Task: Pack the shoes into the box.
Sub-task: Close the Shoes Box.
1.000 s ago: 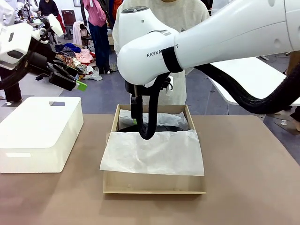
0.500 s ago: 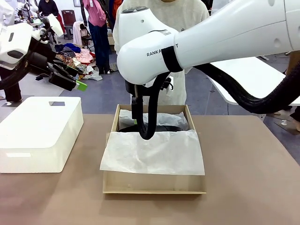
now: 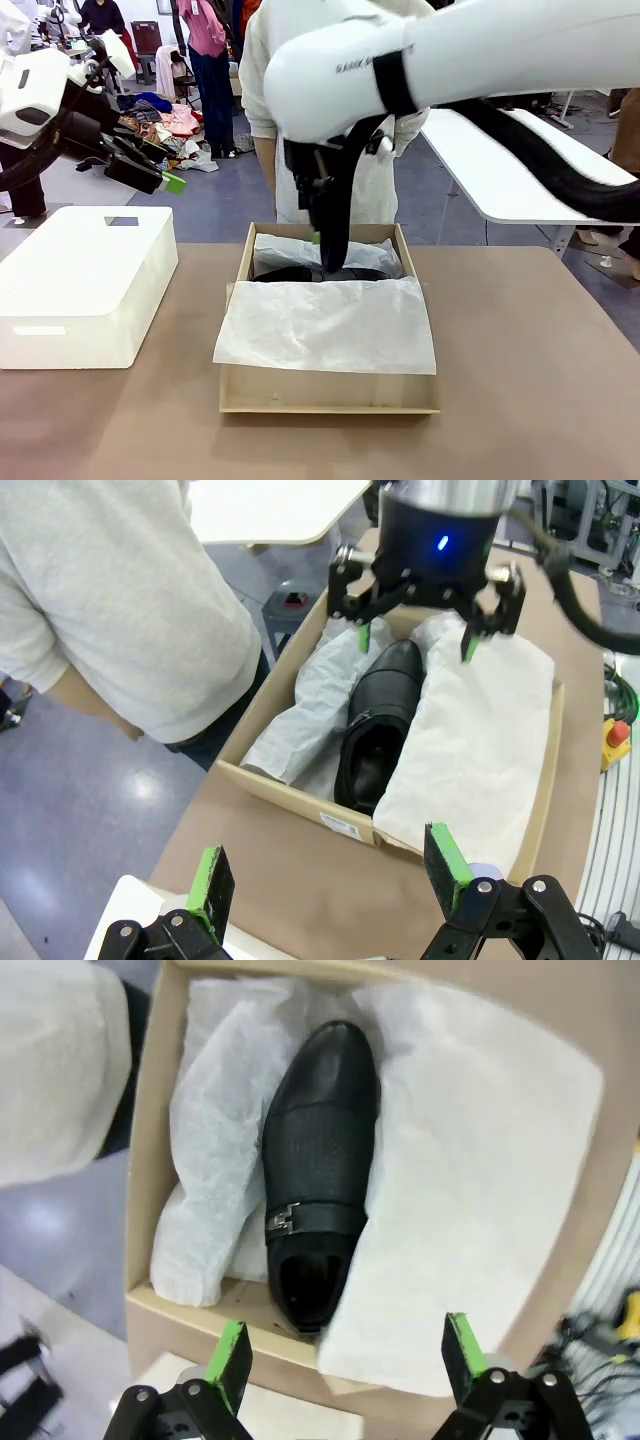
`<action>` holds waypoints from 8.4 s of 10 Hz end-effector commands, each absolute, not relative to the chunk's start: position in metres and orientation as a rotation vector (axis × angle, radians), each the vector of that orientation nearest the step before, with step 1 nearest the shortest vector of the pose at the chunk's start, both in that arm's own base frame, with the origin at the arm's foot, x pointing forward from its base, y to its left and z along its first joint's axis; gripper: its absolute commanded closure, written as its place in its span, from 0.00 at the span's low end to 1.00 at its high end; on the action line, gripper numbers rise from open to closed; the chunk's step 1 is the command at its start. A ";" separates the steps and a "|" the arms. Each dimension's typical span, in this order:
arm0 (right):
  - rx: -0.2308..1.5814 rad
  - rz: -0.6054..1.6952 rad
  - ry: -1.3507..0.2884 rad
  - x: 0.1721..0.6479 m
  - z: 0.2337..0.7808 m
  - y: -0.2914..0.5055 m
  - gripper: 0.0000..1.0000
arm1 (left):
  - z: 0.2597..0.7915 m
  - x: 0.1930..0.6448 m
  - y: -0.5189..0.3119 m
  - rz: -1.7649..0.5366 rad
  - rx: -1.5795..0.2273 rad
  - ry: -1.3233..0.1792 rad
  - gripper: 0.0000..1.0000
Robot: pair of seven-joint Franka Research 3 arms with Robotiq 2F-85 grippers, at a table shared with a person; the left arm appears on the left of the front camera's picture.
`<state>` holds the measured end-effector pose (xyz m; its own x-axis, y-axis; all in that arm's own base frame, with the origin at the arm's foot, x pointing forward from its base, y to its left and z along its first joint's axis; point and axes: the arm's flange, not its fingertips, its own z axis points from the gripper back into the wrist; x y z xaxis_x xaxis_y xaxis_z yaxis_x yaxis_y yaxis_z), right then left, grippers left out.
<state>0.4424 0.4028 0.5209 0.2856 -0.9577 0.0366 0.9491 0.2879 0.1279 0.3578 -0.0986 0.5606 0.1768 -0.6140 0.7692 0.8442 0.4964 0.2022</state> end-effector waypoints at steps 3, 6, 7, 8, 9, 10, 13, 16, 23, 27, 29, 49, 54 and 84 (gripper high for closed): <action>0.016 -0.750 -0.042 0.437 0.539 0.316 0.00 | 0.560 0.359 -0.098 -1.060 -0.311 -0.925 0.00; -0.007 -0.428 -0.057 0.433 0.541 0.263 0.00 | 0.560 0.359 -0.098 -1.060 -0.311 -0.925 0.00; -0.019 -0.369 -0.073 0.431 0.540 0.255 0.00 | 0.560 0.359 -0.098 -1.060 -0.311 -0.925 0.00; -0.024 -0.351 -0.073 0.430 0.538 0.254 0.00 | 0.560 0.359 -0.098 -1.060 -0.311 -0.925 0.00; -0.027 -0.434 -0.062 0.440 0.544 0.269 0.00 | 0.560 0.359 -0.098 -1.060 -0.311 -0.925 0.00; -0.027 -0.434 -0.062 0.440 0.544 0.269 0.00 | 0.560 0.359 -0.098 -1.060 -0.311 -0.925 0.00; -0.027 -0.434 -0.062 0.440 0.544 0.269 0.00 | 0.560 0.359 -0.098 -1.060 -0.311 -0.925 0.00; -0.038 -0.408 -0.061 0.436 0.540 0.266 0.00 | 0.560 0.359 -0.098 -1.060 -0.311 -0.925 0.00; 0.159 0.335 -0.100 0.422 0.565 0.145 0.00 | 0.560 0.359 -0.098 -1.060 -0.311 -0.925 0.00; 0.193 0.681 -0.134 0.425 0.546 0.085 0.00 | 0.560 0.359 -0.098 -1.060 -0.311 -0.925 0.00; 0.201 0.767 -0.206 0.427 0.540 0.060 0.19 | 0.560 0.359 -0.098 -1.060 -0.311 -0.925 0.00; 0.439 1.348 -0.379 0.436 0.496 0.035 0.98 | 0.560 0.359 -0.098 -1.060 -0.311 -0.925 0.00; 0.423 1.430 -0.369 0.431 0.493 0.035 0.98 | 0.560 0.359 -0.098 -1.060 -0.311 -0.925 0.00; 0.739 1.617 -0.587 0.455 0.321 0.058 0.98 | 0.560 0.359 -0.098 -1.060 -0.311 -0.925 0.00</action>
<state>0.4578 0.0581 0.3324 -0.0653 0.6996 0.7115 -0.9859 -0.1554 0.0624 0.3578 -0.0986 0.5606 0.1769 -0.6140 0.7693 0.8441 0.4966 0.2023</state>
